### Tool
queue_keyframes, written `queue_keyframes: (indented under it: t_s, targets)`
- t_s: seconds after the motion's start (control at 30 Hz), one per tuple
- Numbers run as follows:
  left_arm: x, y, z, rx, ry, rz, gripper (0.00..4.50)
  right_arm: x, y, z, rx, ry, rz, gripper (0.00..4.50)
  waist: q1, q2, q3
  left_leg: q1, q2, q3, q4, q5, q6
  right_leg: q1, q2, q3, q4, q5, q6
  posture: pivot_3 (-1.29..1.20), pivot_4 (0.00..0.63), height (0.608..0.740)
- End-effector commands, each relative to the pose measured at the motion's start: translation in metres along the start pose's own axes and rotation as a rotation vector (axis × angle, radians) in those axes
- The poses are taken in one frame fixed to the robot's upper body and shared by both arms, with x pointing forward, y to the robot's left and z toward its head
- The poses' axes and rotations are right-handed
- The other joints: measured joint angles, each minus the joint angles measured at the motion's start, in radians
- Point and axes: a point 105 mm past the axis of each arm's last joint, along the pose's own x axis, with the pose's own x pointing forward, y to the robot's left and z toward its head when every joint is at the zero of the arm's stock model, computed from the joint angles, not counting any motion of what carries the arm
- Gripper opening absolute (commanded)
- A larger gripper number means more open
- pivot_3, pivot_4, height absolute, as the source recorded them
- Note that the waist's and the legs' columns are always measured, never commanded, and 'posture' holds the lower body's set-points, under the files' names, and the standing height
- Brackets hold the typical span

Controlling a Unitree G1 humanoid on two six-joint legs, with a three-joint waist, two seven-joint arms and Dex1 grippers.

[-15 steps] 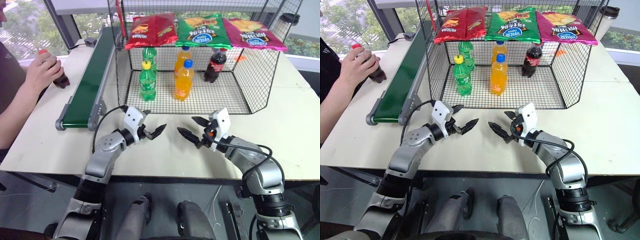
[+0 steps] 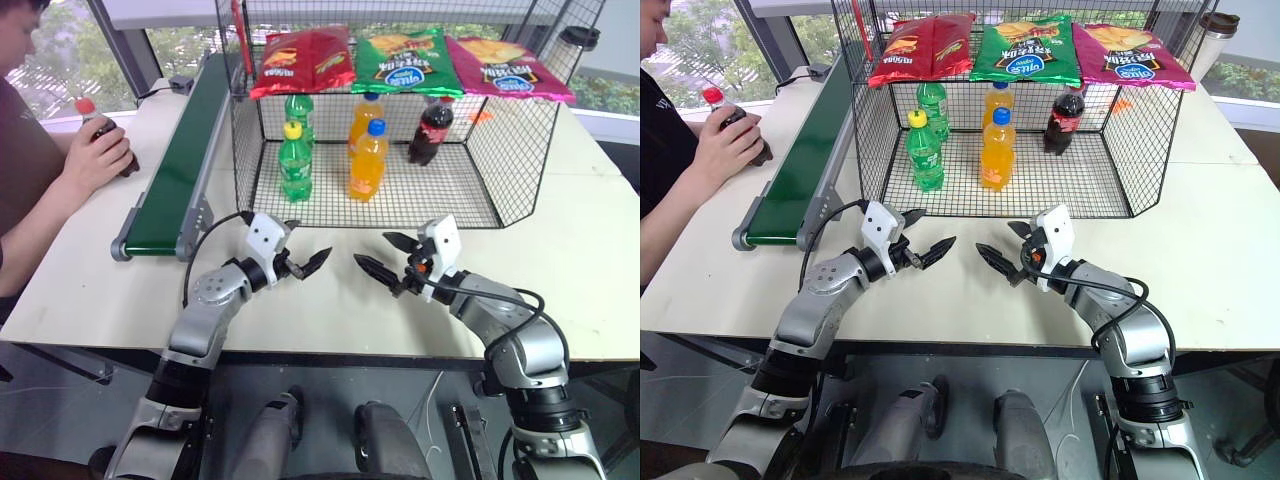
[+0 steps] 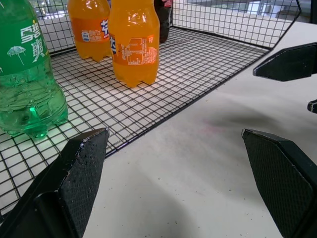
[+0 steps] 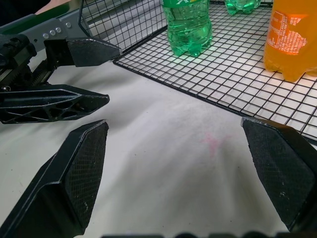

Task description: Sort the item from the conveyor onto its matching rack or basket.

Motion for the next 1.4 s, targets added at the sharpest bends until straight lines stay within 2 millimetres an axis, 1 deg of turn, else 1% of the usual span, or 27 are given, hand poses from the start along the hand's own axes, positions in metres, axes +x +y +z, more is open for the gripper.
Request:
queue_keyframes:
  t_s: [0.03, 0.73, 0.8, 0.93, 1.0, 1.1, 1.17, 1.3, 1.4]
  targets:
    - [-0.001, 0.002, 0.017, 0.036, -0.061, 0.015, 4.50, 0.000, 0.005, 0.015, -0.035, -0.043, 0.027, 4.41, 0.000, 0.000, 0.000, 0.000, 0.000, 0.000, 0.000, 0.000, 0.000, 0.000, 0.000, 0.000, 0.000, 0.000, 0.000, 0.00, 0.150, 0.738]
    - [-0.001, -0.001, 0.015, 0.031, -0.050, -0.005, 4.50, 0.000, 0.004, 0.014, -0.039, -0.037, 0.028, 4.41, 0.000, 0.000, 0.000, 0.000, 0.000, 0.000, 0.000, 0.000, 0.000, 0.000, 0.000, 0.000, 0.000, 0.000, 0.000, 0.00, 0.150, 0.738]
    - [-0.002, 0.001, 0.017, 0.031, -0.048, -0.001, 4.50, -0.001, 0.005, 0.014, -0.055, -0.032, 0.032, 4.41, 0.000, 0.000, 0.000, 0.000, 0.000, 0.000, 0.000, 0.000, 0.000, 0.000, 0.000, 0.000, 0.000, 0.000, 0.000, 0.00, 0.150, 0.738]
    - [-0.006, 0.006, 0.034, 0.035, -0.080, 0.011, 4.50, -0.001, 0.006, 0.026, -0.108, -0.068, 0.031, 4.41, 0.000, 0.000, 0.000, 0.000, 0.000, 0.000, 0.000, 0.000, 0.000, 0.000, 0.000, 0.000, 0.000, 0.000, 0.000, 0.00, 0.150, 0.738]
    - [-0.008, 0.008, 0.039, 0.042, -0.089, 0.020, 4.50, 0.000, 0.005, 0.029, -0.134, -0.082, 0.022, 4.41, 0.000, 0.000, 0.000, 0.000, 0.000, 0.000, 0.000, 0.000, 0.000, 0.000, 0.000, 0.000, 0.000, 0.000, 0.000, 0.00, 0.150, 0.738]
    - [-0.014, 0.021, 0.050, 0.063, -0.121, 0.090, 4.50, 0.003, 0.007, 0.040, -0.184, -0.120, 0.027, 4.41, -0.001, 0.000, 0.000, 0.000, 0.000, 0.000, 0.000, 0.000, 0.000, 0.000, 0.000, 0.000, 0.000, 0.000, 0.000, 0.00, 0.150, 0.738]
    - [-0.022, 0.030, 0.060, 0.070, -0.151, 0.162, 4.50, 0.005, 0.008, 0.050, -0.210, -0.154, 0.029, 4.41, -0.001, 0.000, 0.000, 0.000, 0.000, 0.000, 0.000, 0.000, 0.000, -0.001, 0.000, 0.000, 0.000, 0.000, 0.000, 0.00, 0.150, 0.738]
    - [-0.040, 0.038, 0.066, 0.087, -0.167, 0.274, 4.50, 0.010, 0.011, 0.066, -0.241, -0.215, 0.029, 4.41, -0.001, 0.000, 0.000, -0.001, 0.000, 0.000, 0.000, 0.000, 0.000, 0.000, 0.000, 0.000, 0.000, 0.000, 0.000, 0.00, 0.150, 0.738]
    - [-0.046, 0.038, 0.067, 0.074, -0.165, 0.303, 4.50, 0.012, 0.011, 0.069, -0.247, -0.230, 0.024, 4.41, 0.001, 0.000, 0.000, -0.001, 0.000, 0.000, 0.000, 0.000, 0.000, 0.000, 0.000, 0.000, 0.000, 0.000, 0.000, 0.00, 0.150, 0.738]
